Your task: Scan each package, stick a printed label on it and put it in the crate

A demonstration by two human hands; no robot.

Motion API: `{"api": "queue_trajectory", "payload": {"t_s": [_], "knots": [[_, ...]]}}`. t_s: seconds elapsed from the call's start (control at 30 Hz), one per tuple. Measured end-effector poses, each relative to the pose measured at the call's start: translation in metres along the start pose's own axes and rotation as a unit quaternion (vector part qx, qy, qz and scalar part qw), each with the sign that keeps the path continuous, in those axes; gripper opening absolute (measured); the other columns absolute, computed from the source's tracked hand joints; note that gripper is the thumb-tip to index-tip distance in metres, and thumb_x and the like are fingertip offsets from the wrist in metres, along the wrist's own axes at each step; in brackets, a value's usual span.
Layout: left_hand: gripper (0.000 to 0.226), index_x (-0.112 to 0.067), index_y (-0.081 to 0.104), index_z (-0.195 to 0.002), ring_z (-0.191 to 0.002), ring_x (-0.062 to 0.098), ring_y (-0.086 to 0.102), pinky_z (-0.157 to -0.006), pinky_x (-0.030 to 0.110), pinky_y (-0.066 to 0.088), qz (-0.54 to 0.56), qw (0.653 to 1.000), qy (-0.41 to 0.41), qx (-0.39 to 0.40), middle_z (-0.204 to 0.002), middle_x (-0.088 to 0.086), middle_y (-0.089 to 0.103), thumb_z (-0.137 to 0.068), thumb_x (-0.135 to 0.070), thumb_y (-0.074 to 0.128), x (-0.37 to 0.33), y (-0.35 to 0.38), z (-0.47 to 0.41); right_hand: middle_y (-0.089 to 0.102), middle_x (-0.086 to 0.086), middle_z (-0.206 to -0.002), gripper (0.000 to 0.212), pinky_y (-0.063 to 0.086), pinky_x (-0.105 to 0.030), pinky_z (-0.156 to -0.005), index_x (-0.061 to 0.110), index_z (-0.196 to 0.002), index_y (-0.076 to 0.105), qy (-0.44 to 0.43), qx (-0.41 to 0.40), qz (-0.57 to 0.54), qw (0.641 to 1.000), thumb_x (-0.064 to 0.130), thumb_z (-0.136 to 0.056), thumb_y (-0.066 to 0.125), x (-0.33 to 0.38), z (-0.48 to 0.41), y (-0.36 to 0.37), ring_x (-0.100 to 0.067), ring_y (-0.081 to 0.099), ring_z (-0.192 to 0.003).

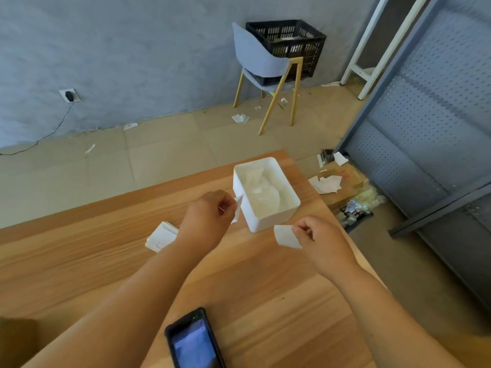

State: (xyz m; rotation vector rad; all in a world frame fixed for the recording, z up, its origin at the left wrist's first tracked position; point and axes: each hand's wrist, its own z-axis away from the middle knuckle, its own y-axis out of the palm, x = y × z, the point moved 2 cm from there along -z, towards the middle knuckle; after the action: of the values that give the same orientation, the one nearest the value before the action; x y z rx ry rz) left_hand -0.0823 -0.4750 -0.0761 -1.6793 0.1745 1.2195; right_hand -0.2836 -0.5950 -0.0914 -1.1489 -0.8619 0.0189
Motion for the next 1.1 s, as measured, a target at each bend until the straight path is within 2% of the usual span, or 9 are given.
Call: {"api": "queue_trajectory", "payload": {"t_s": [0.1, 0.27, 0.37, 0.5, 0.67, 0.77, 0.87, 0.97, 1.1], "knots": [[0.006, -0.022, 0.061, -0.089, -0.069, 0.004, 0.052, -0.058, 0.011, 0.036, -0.063, 0.995, 0.070, -0.005, -0.082, -0.009, 0.059, -0.090, -0.022, 0.055, -0.022, 0.025, -0.037, 0.053, 0.016, -0.083, 0.016, 0.035, -0.018, -0.055, 0.026, -0.079, 0.058, -0.004, -0.014, -0.007, 1.000, 0.026, -0.094, 0.054, -0.014, -0.017, -0.012, -0.001, 0.050, -0.073], [0.013, -0.011, 0.064, -0.095, -0.081, 0.025, 0.058, -0.067, 0.041, 0.051, -0.128, 0.981, 0.144, -0.011, -0.093, 0.005, 0.062, -0.092, -0.015, 0.052, -0.037, 0.053, -0.072, 0.055, 0.014, -0.082, 0.018, 0.038, -0.018, -0.056, 0.028, -0.077, 0.058, 0.009, -0.006, -0.024, 1.000, 0.026, -0.094, 0.054, -0.035, -0.029, -0.012, -0.005, 0.052, -0.072], [0.023, -0.016, 0.066, -0.107, -0.091, 0.027, 0.056, -0.073, 0.039, 0.049, -0.236, 0.957, 0.161, 0.047, -0.105, 0.006, 0.060, -0.094, -0.014, 0.047, -0.027, 0.070, -0.084, 0.054, 0.013, -0.084, 0.018, 0.039, -0.020, -0.058, 0.030, -0.077, 0.056, 0.010, 0.006, -0.031, 0.999, 0.027, -0.094, 0.054, -0.043, -0.031, -0.008, -0.005, 0.053, -0.076], [0.036, -0.031, 0.052, -0.130, -0.112, 0.024, 0.046, -0.091, 0.034, 0.043, -0.351, 0.919, 0.117, 0.137, -0.130, -0.002, 0.050, -0.097, -0.022, 0.040, -0.006, 0.081, -0.084, 0.054, 0.015, -0.085, 0.021, 0.035, -0.016, -0.056, 0.035, -0.074, 0.052, 0.014, 0.021, -0.028, 0.999, 0.029, -0.095, 0.053, -0.047, -0.030, -0.003, -0.002, 0.052, -0.076], [0.037, -0.031, 0.052, -0.131, -0.114, 0.022, 0.047, -0.095, 0.035, 0.042, -0.274, 0.952, 0.089, 0.108, -0.132, -0.005, 0.052, -0.095, -0.035, 0.044, 0.004, 0.061, -0.057, 0.054, 0.014, -0.083, 0.025, 0.035, -0.017, -0.057, 0.037, -0.072, 0.051, 0.006, 0.015, -0.040, 0.999, 0.028, -0.094, 0.054, -0.039, -0.023, 0.001, -0.002, 0.051, -0.072], [0.024, -0.026, 0.067, -0.110, -0.094, 0.011, 0.059, -0.083, 0.028, 0.048, -0.148, 0.984, 0.065, 0.073, -0.111, -0.008, 0.064, -0.091, -0.033, 0.055, 0.005, 0.041, -0.023, 0.056, 0.013, -0.077, 0.021, 0.041, -0.023, -0.057, 0.034, -0.075, 0.055, 0.002, 0.013, -0.050, 0.999, 0.030, -0.095, 0.053, -0.030, -0.011, 0.005, -0.004, 0.052, -0.070], [0.009, -0.030, 0.069, -0.088, -0.074, -0.004, 0.058, -0.071, 0.020, 0.047, -0.058, 0.995, 0.017, 0.078, -0.084, -0.018, 0.064, -0.088, -0.030, 0.060, 0.015, 0.025, 0.023, 0.063, 0.016, -0.071, 0.019, 0.049, -0.026, -0.057, 0.033, -0.077, 0.059, 0.028, 0.034, -0.104, 0.994, 0.032, -0.095, 0.052, -0.016, 0.006, 0.020, -0.006, 0.059, -0.063], [0.006, -0.038, 0.065, -0.083, -0.075, -0.012, 0.056, -0.060, 0.006, 0.038, -0.033, 0.993, -0.058, 0.093, -0.080, -0.022, 0.063, -0.087, -0.037, 0.060, 0.040, 0.010, 0.069, 0.067, 0.018, -0.074, 0.021, 0.048, -0.017, -0.059, 0.035, -0.074, 0.063, 0.026, 0.066, -0.154, 0.986, 0.026, -0.093, 0.058, 0.004, 0.027, 0.041, -0.002, 0.062, -0.066], [0.011, -0.039, 0.064, -0.075, -0.080, -0.017, 0.052, -0.060, 0.001, 0.038, 0.002, 0.989, -0.120, 0.083, -0.077, -0.021, 0.064, -0.085, -0.038, 0.062, 0.077, -0.014, 0.125, 0.067, 0.023, -0.082, 0.024, 0.041, -0.002, -0.066, 0.040, -0.082, 0.066, 0.007, 0.130, -0.194, 0.972, 0.017, -0.088, 0.067, 0.039, 0.053, 0.076, 0.015, 0.058, -0.081]]}}
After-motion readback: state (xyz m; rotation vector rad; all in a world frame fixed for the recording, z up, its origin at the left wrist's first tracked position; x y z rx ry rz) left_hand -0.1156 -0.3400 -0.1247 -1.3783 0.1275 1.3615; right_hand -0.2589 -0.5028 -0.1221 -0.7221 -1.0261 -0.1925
